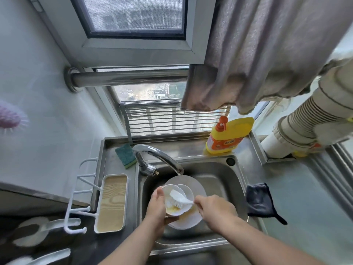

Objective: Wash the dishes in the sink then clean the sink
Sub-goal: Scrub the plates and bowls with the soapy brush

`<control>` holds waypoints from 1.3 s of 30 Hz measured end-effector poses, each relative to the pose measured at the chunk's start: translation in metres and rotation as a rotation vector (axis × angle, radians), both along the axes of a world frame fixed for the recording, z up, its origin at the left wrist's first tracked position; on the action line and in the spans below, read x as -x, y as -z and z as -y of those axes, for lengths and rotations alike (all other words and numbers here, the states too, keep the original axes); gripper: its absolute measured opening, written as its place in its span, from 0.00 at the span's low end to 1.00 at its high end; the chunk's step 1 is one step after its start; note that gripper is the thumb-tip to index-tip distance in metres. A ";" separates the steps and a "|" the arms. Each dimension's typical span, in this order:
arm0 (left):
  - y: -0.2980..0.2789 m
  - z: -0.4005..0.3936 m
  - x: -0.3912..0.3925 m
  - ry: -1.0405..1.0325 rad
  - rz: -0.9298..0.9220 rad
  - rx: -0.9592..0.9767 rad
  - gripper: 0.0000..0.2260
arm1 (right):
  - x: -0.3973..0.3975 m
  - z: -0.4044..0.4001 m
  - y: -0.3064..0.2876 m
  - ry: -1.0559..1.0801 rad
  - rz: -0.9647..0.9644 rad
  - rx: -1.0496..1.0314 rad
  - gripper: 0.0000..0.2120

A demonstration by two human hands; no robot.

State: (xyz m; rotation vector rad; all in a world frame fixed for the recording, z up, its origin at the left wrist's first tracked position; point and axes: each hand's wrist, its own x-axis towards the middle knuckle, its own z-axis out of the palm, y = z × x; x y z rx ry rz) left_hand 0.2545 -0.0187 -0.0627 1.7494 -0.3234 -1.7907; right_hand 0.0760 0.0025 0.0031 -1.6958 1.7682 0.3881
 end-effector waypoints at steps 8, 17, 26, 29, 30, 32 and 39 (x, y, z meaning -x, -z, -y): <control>0.006 -0.004 0.009 -0.044 -0.088 0.021 0.19 | -0.018 -0.001 -0.007 0.235 0.196 0.039 0.13; 0.016 -0.016 0.022 -0.144 -0.083 0.014 0.18 | -0.013 -0.012 0.009 0.314 0.329 -0.066 0.12; 0.007 -0.005 0.034 -0.114 -0.052 0.115 0.19 | -0.001 -0.009 0.005 0.553 0.516 -0.223 0.07; 0.006 -0.014 0.043 -0.131 -0.085 0.104 0.25 | 0.003 -0.001 0.015 0.549 0.505 -0.117 0.07; 0.005 -0.013 0.042 -0.112 -0.087 0.096 0.26 | 0.012 0.002 0.017 0.449 0.405 -0.063 0.08; 0.006 -0.007 0.032 -0.066 -0.064 0.078 0.26 | 0.029 0.000 0.019 0.209 0.140 -0.015 0.11; 0.006 -0.001 0.040 -0.095 -0.018 0.088 0.15 | 0.005 0.004 0.015 0.569 0.557 -0.199 0.07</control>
